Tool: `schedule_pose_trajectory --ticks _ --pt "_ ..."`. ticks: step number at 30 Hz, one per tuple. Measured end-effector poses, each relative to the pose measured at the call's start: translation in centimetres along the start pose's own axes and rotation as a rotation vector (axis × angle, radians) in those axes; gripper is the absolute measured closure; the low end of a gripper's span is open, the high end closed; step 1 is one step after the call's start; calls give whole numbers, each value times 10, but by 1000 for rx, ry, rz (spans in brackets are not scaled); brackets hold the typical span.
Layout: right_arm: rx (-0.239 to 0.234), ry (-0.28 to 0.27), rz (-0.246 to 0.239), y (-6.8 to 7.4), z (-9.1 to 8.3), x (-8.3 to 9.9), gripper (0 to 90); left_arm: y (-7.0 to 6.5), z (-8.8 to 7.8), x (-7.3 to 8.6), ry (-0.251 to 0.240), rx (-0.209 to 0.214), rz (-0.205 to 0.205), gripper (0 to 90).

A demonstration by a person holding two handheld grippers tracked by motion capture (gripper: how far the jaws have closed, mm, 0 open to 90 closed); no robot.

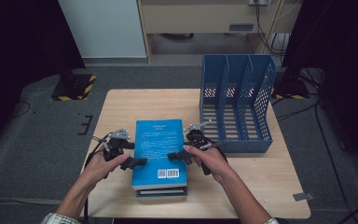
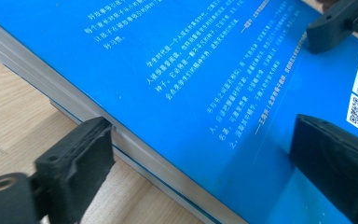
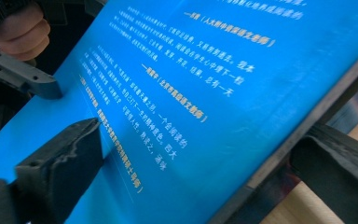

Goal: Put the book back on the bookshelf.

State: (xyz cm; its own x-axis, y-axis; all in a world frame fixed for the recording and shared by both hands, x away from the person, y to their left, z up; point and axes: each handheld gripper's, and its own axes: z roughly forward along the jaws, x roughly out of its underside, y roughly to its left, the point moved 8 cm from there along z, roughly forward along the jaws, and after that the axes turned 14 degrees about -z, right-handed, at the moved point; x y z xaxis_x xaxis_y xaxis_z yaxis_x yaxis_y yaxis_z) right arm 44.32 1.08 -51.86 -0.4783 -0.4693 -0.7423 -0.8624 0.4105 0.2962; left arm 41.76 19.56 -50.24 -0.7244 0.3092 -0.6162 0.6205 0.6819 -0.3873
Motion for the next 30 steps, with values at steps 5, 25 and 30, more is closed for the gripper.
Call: schedule_pose_trajectory --ticks 5,25,30 --pt "36 11 -48 5 -8 -8 74 1 -2 0 9 5 -7 76" --pt "60 16 -129 15 -17 -31 189 3 -22 -11 -48 -5 -26 543" --pt "57 8 -143 17 -19 -36 214 2 -26 -12 -42 -21 -11 616"
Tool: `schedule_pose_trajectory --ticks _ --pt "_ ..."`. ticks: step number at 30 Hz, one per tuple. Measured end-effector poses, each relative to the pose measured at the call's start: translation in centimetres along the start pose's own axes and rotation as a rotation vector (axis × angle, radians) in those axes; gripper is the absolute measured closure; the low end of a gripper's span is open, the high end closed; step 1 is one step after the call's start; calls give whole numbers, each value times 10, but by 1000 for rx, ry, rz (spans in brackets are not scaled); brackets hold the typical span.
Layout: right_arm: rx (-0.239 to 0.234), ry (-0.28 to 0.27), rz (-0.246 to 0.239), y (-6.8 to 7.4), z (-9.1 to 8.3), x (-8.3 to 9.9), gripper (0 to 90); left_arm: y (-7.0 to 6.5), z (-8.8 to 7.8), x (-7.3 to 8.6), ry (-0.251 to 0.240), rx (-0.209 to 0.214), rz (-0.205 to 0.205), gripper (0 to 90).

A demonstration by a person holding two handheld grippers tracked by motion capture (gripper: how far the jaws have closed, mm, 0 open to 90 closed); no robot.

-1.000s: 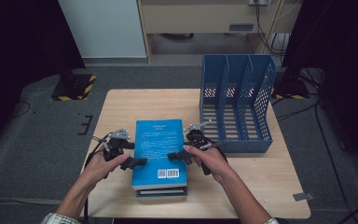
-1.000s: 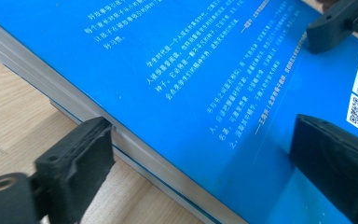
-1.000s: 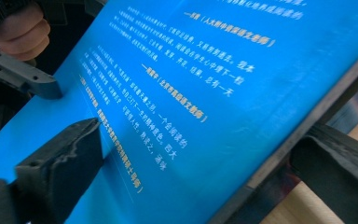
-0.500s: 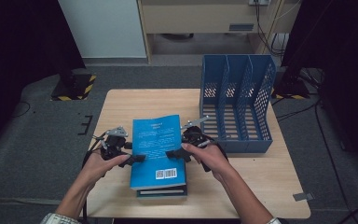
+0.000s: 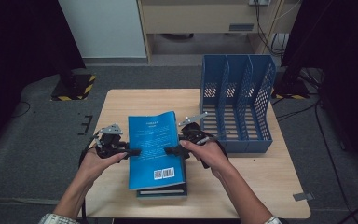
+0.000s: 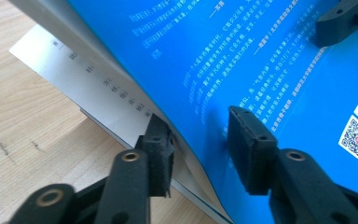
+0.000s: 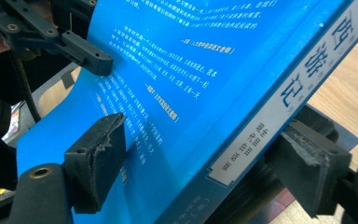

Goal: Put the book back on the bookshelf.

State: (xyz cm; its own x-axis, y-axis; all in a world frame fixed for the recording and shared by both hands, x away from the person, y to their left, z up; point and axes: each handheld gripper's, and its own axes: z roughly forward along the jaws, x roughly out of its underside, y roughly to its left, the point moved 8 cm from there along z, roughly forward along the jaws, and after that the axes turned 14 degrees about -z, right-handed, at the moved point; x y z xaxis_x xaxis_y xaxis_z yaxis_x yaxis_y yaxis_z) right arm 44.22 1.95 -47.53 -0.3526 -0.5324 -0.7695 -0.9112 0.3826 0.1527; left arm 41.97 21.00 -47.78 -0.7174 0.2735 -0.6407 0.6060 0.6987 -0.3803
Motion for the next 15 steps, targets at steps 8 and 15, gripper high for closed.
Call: schedule_pose_trajectory --ticks 8,15 --pt "-15 27 12 -4 4 2 215 -3 -2 -3 -2 -23 31 676" --pt "-26 17 20 -6 5 4 214 -6 -5 -7 5 -40 53 684"
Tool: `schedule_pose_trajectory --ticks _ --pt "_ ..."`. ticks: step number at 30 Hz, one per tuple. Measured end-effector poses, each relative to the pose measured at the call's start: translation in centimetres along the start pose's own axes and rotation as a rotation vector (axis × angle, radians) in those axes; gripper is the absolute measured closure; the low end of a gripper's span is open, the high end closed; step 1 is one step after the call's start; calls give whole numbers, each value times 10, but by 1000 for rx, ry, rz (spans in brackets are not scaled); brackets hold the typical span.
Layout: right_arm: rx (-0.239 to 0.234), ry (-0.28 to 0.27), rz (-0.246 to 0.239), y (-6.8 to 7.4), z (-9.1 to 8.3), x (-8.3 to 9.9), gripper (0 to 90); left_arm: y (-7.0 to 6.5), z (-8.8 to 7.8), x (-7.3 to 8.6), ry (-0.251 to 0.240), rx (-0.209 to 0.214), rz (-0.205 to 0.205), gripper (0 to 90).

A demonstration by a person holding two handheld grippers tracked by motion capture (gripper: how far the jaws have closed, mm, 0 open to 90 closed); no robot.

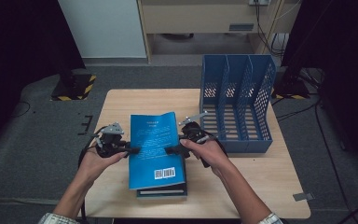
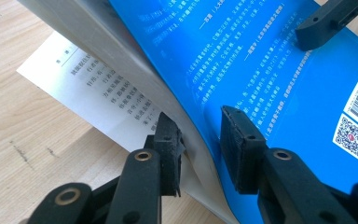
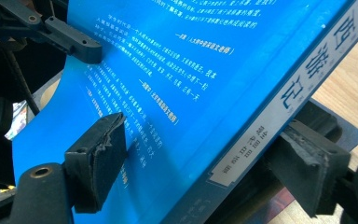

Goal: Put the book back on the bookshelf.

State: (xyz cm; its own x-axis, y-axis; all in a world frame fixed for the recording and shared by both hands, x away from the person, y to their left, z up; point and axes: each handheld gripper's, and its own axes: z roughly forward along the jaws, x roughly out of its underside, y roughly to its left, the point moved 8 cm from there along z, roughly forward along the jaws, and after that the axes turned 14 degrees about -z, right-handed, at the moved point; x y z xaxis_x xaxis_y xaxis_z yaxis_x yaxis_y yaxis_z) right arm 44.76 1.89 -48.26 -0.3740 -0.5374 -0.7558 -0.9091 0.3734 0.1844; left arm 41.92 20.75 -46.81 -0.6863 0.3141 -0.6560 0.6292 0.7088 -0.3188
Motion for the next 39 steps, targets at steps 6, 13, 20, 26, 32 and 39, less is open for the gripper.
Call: schedule_pose_trajectory --ticks 6,13,20,26,32,39 --pt "15 -27 -10 -1 -5 -5 216 0 -12 -13 -38 -14 25 731" --pt "8 -31 -18 -2 -6 -7 220 1 -12 -16 -35 -25 31 744" --pt "-9 -31 22 -6 -2 0 215 -1 -10 -16 -30 -28 44 750" --pt "-25 -44 45 -10 3 4 202 -3 -9 -17 -32 -27 51 756" --pt "-41 -39 63 -13 7 7 190 -4 -9 -18 -31 -30 59 758" --pt "-74 -57 83 -15 14 6 169 -3 -8 -18 -29 -23 50 759"
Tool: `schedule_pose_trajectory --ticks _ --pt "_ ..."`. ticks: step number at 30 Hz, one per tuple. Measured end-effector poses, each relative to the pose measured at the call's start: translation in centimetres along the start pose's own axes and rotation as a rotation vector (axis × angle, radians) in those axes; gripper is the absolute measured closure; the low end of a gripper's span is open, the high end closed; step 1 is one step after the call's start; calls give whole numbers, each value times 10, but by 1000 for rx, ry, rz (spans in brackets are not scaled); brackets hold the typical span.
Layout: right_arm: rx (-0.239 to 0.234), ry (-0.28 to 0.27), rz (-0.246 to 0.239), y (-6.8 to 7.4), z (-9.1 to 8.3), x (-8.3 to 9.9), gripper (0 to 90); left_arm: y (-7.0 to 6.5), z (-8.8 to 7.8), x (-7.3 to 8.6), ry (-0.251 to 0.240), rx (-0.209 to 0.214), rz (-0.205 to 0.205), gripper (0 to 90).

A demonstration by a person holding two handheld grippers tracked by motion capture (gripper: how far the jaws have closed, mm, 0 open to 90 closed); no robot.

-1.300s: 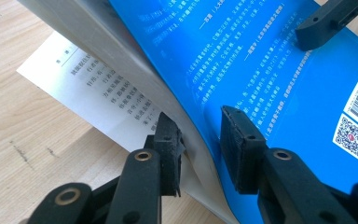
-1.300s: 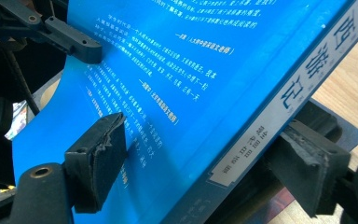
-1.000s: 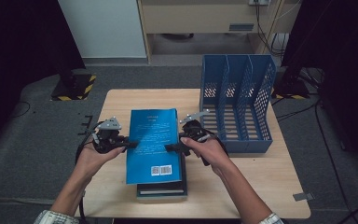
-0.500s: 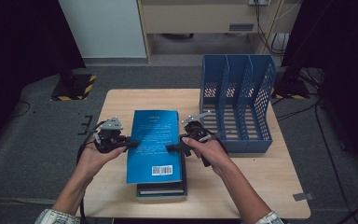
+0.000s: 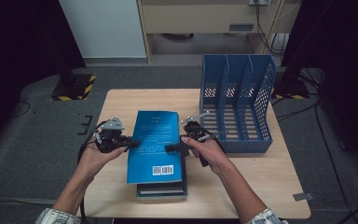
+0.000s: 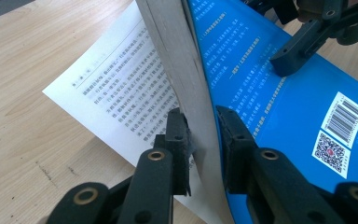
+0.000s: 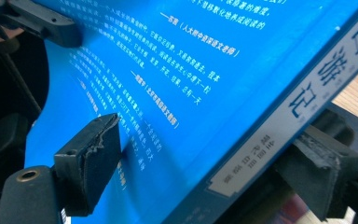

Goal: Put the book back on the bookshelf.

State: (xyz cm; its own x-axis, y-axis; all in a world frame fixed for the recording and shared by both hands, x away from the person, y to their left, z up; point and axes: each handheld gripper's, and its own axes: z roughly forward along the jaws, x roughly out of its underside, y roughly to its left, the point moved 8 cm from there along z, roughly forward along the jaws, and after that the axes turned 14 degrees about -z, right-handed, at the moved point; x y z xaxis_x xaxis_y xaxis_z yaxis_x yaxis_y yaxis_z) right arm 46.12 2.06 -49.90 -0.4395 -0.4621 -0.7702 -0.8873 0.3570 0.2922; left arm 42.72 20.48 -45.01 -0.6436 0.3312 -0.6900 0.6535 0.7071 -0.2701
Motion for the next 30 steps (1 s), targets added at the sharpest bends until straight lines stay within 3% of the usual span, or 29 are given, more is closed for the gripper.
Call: schedule_pose_trajectory --ticks 8,17,23,30 --pt "65 -38 -84 5 -17 -23 244 6 -10 -10 -44 -21 -2 772" --pt "120 -34 -172 11 -27 -46 267 10 -19 -23 -67 -47 3 783" --pt "121 -38 -194 13 -29 -54 276 12 -22 -23 -77 -47 8 784" --pt "123 -25 -185 11 -24 -60 276 12 -25 -22 -80 -44 11 783"
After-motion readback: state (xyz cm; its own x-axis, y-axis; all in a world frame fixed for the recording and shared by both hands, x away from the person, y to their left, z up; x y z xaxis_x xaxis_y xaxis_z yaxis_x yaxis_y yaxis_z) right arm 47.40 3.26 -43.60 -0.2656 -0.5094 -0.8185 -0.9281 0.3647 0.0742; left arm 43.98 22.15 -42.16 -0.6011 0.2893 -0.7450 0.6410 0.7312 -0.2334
